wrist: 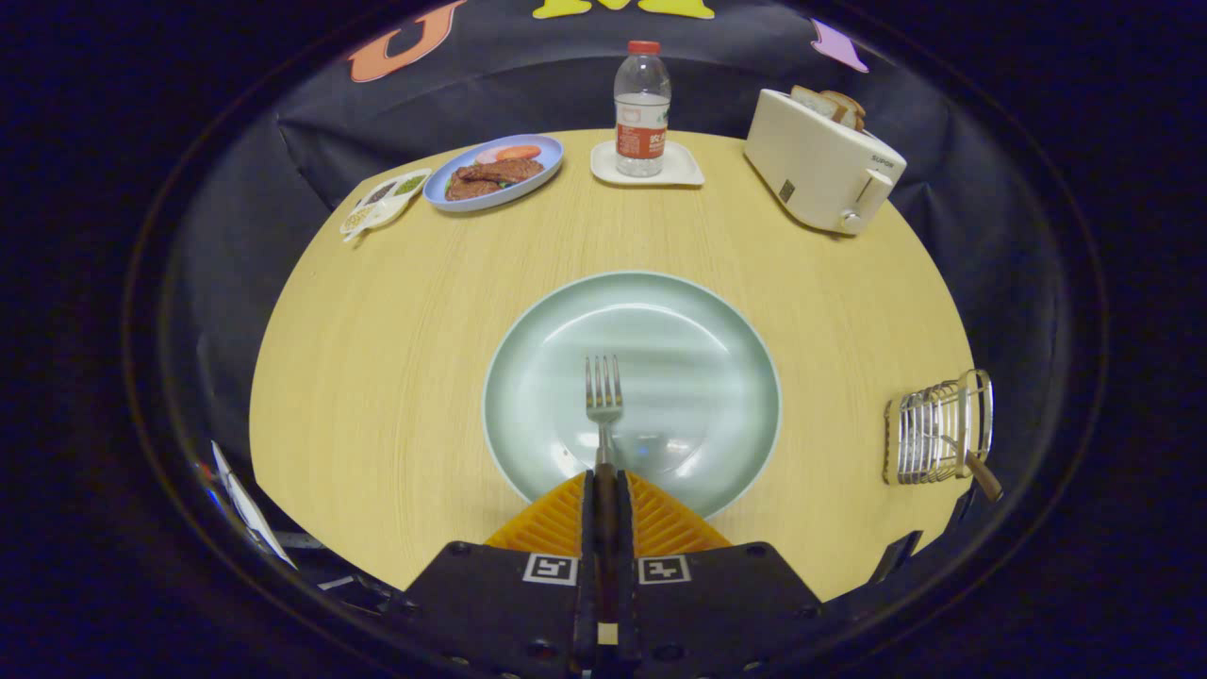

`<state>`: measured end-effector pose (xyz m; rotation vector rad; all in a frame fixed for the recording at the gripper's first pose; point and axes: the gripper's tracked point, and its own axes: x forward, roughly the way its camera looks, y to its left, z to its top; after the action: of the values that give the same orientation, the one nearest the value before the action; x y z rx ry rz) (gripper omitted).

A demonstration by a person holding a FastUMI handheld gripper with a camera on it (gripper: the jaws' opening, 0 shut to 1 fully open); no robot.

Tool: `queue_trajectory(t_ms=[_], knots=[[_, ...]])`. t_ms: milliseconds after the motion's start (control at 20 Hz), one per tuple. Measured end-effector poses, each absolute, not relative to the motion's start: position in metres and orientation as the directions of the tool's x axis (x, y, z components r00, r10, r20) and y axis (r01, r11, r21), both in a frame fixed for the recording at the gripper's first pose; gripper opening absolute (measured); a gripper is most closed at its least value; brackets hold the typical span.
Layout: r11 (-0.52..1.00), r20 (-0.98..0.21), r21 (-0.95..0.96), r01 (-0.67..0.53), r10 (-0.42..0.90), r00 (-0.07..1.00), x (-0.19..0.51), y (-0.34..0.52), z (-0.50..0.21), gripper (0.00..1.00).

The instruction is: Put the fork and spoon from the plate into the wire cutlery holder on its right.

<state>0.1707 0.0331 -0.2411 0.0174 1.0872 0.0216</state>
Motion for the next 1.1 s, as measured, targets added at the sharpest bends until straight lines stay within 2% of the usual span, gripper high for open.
queue_trajectory(t_ms=[50,300,650,1100], knots=[[1.0,-0.886,0.022,-0.016,0.027,0.463,0.168,0.032,-0.241,0.05],[0.999,-0.871,0.018,-0.035,0.032,0.491,0.163,0.025,-0.235,0.05],[0.999,-0.823,0.025,-0.039,0.042,0.567,0.148,0.001,-0.192,0.05],[1.0,-0.794,-0.013,0.021,-0.023,0.607,0.121,-0.091,-0.133,0.05]])
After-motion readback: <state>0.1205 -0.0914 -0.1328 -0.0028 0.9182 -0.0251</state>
